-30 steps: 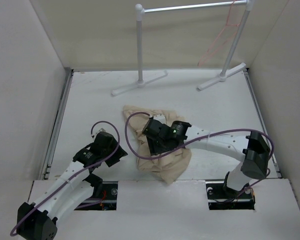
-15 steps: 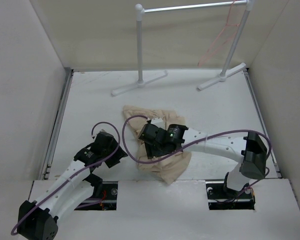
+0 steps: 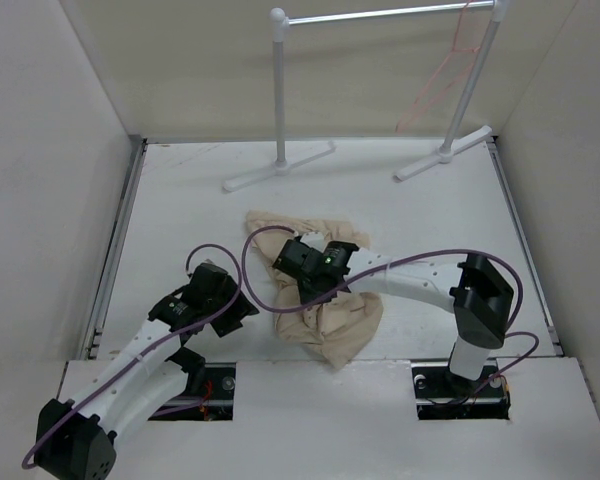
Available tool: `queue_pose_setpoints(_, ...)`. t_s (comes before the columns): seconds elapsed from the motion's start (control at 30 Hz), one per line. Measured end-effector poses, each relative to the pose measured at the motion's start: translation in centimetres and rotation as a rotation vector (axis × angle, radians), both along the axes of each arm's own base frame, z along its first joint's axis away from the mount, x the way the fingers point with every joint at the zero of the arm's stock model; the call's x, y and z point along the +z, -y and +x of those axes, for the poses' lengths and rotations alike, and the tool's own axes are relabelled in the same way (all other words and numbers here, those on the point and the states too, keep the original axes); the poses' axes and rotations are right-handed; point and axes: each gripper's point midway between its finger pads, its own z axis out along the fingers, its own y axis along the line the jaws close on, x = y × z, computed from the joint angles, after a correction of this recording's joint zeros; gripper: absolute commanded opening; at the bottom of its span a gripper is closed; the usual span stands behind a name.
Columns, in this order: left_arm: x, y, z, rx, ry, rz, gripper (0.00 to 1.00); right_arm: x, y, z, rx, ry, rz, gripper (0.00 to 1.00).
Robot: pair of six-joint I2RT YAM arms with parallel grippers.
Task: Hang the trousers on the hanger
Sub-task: Flatten out the trousers at the center of the board.
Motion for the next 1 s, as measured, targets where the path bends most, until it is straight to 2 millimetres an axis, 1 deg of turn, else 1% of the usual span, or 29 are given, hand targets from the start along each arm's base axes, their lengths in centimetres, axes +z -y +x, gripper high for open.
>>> queue_pose_setpoints(0.03,0.0,0.1,-0.1,-0.003,-0.002,-0.001,0.53,0.0,0.1,0.2,-0.005,0.003,-0.002,0.33)
queue_pose_setpoints(0.1,-0.1,0.2,-0.2,-0.013,-0.009,-0.004,0.54,0.0,0.2,0.4,-0.004,0.009,-0.004,0.55)
queue_pose_setpoints(0.13,-0.1,0.4,-0.3,-0.019,-0.013,-0.007,0.54,-0.1,0.3,0.5,-0.001,0.011,-0.005,0.57)
queue_pose_setpoints(0.2,0.0,0.5,-0.4,-0.027,-0.014,-0.013,0.55,-0.6,0.6,0.3,0.007,0.005,-0.015,0.56)
queue_pose_setpoints(0.27,0.1,0.7,-0.5,-0.031,-0.011,-0.02,0.55,-1.3,0.9,0.0,0.013,-0.011,-0.023,0.5)
queue_pose_setpoints(0.3,0.2,0.7,-0.5,-0.031,-0.01,-0.024,0.55,-1.6,1.0,-0.2,0.018,-0.021,-0.021,0.42)
queue_pose_setpoints(0.37,0.4,0.8,-0.5,-0.031,0.002,-0.037,0.56,-2.1,0.8,-0.6,0.029,-0.043,-0.009,0.16)
queue_pose_setpoints(0.4,0.4,0.7,-0.5,-0.03,0.007,-0.041,0.56,-2.2,0.6,-0.8,0.034,-0.052,0.0,0.09)
queue_pose_setpoints(0.47,0.5,0.7,-0.6,-0.027,0.012,-0.049,0.56,-2.3,0.3,-0.9,0.033,-0.057,0.019,0.03)
queue_pose_setpoints(0.53,0.7,0.8,-0.6,-0.027,0.015,-0.056,0.57,-1.8,0.3,-0.7,0.029,-0.048,0.037,0.01)
queue_pose_setpoints(0.57,0.7,0.8,-0.6,-0.027,0.015,-0.057,0.57,-1.2,0.3,-0.5,0.026,-0.037,0.054,0.01)
queue_pose_setpoints(0.6,0.7,0.9,-0.6,-0.028,0.014,-0.059,0.57,-0.2,0.5,-0.1,0.021,-0.02,0.076,0.0)
queue_pose_setpoints(0.63,0.7,0.9,-0.7,-0.028,0.012,-0.06,0.57,1.3,0.7,0.6,0.008,0.005,0.111,0.0)
queue_pose_setpoints(0.67,0.7,0.9,-0.7,-0.029,0.011,-0.06,0.58,3.2,1.3,1.5,-0.013,0.039,0.152,0.0)
queue_pose_setpoints(0.7,0.7,1.0,-0.7,-0.031,0.009,-0.059,0.58,5.4,2.0,2.6,-0.045,0.078,0.198,0.0)
queue_pose_setpoints(0.77,0.7,1.2,-0.8,-0.041,0.001,-0.058,0.59,10.7,4.5,5.5,-0.137,0.184,0.306,0.0)
queue_pose_setpoints(0.8,0.8,1.4,-0.8,-0.048,-0.001,-0.057,0.59,13.6,6.3,7.0,-0.195,0.25,0.363,0.01)
queue_pose_setpoints(0.83,1.0,1.7,-0.8,-0.058,-0.004,-0.058,0.59,16.0,8.3,8.1,-0.249,0.31,0.409,0.01)
queue_pose_setpoints(0.87,1.2,2.1,-0.7,-0.071,-0.005,-0.06,0.59,18.4,10.7,9.0,-0.31,0.376,0.451,0.01)
queue_pose_setpoints(0.93,1.7,3.3,-0.5,-0.103,-0.003,-0.069,0.6,21.8,15.3,9.8,-0.417,0.484,0.503,0.01)
queue_pose_setpoints(1.0,2.0,4.7,-0.4,-0.148,-0.004,-0.076,0.6,23.5,18.8,9.7,-0.501,0.557,0.524,0.01)
